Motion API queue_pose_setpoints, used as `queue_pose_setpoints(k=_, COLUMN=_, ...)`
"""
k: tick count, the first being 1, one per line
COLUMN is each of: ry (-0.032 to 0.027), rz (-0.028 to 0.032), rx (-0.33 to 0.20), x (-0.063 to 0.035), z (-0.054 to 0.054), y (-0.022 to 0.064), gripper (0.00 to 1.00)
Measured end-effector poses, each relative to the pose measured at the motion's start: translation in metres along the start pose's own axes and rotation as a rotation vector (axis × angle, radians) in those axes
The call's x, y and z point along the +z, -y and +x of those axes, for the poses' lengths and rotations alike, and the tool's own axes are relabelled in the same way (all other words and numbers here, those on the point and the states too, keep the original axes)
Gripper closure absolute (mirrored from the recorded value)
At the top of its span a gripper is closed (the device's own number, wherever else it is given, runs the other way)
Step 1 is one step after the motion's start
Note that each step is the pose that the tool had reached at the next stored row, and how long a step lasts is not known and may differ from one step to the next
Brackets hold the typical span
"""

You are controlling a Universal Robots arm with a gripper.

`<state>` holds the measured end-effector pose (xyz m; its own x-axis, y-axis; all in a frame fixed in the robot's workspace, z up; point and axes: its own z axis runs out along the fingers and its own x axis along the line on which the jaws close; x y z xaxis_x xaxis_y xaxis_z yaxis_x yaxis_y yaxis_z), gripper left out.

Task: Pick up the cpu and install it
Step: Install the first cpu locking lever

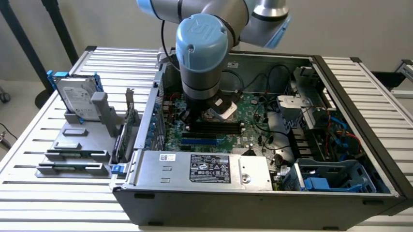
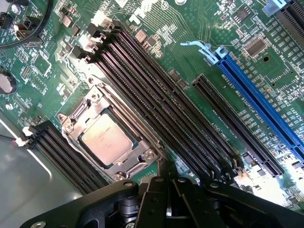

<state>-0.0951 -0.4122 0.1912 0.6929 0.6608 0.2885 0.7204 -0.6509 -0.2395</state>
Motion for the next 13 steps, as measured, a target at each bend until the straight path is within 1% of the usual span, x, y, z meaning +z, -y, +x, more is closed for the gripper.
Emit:
queue_pose_setpoints(k=7, ry=0.0095, rz=-0.0090, rx=0.000, x=-0.0009, z=0.0003, y=0.0001, gripper=0.89)
queue_pose_setpoints(k=10, ry=0.0109, rz=-0.0106, rx=-0.001, x=-0.0007, z=0.0003, y=0.0000, gripper=0.89)
queue_pose_setpoints(k=13, ry=0.0105, rz=-0.0110, rx=-0.001, x=-0.0002, z=0.0005, y=0.0003, gripper=0.89)
